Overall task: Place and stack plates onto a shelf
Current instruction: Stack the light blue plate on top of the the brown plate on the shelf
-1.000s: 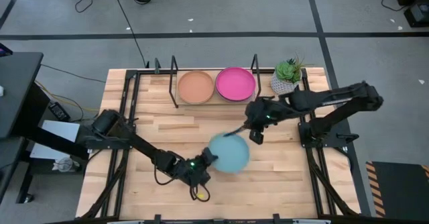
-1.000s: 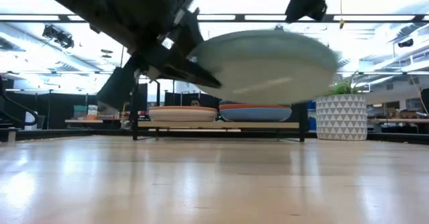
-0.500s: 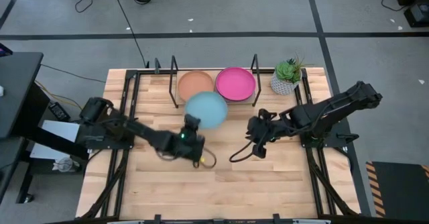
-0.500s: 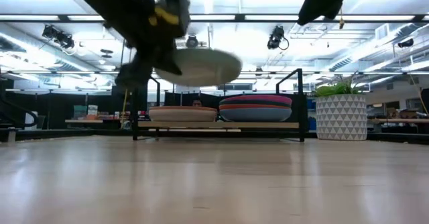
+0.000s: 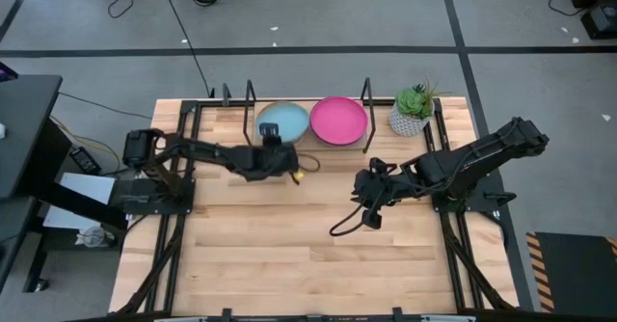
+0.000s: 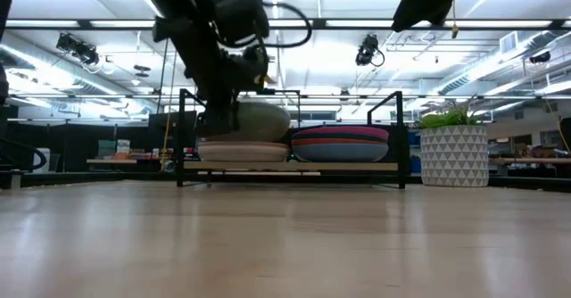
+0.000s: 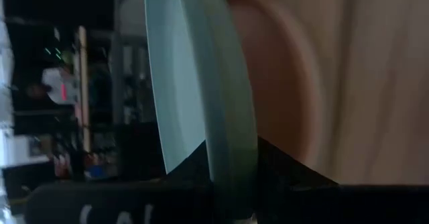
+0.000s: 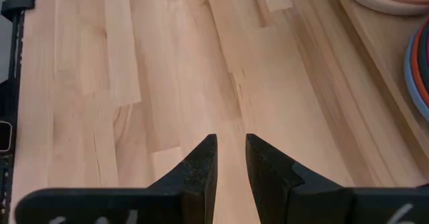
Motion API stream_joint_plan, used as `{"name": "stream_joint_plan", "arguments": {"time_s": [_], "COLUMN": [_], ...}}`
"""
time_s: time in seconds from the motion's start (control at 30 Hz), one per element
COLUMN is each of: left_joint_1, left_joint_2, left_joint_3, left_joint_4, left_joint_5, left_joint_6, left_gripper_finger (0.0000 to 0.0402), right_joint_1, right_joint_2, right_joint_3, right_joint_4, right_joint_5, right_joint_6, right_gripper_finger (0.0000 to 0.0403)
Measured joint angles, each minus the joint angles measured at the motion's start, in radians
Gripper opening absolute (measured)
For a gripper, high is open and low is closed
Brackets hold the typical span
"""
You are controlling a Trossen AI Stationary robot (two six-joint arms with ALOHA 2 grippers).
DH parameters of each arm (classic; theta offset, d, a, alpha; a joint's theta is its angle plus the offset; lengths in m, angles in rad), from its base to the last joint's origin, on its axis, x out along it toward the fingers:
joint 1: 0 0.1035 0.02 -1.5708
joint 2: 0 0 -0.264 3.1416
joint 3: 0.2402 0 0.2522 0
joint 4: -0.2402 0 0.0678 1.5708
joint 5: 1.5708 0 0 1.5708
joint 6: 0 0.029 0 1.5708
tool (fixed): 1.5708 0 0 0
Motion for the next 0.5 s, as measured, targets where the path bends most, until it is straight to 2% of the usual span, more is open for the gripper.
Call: {"name": "stream_joint_plan", "arguments": {"time_s": [0.5], "left_joint_1": [0.030], "left_joint_2": [0.000], "left_joint_3": [0.000], "left_joint_4": [-0.004], "left_joint_5": [0.072], "left_joint_6": [0.020], "left_gripper_finger": [0.0064], "right_joint_1": [0.001], "right_joint_2": [0.000], "right_joint_3": [0.000], "right_joint_4": [0.004], "right_joint_5": [-0.002], "right_joint_6": [-0.002], "right_gripper_finger": [0.0085]}}
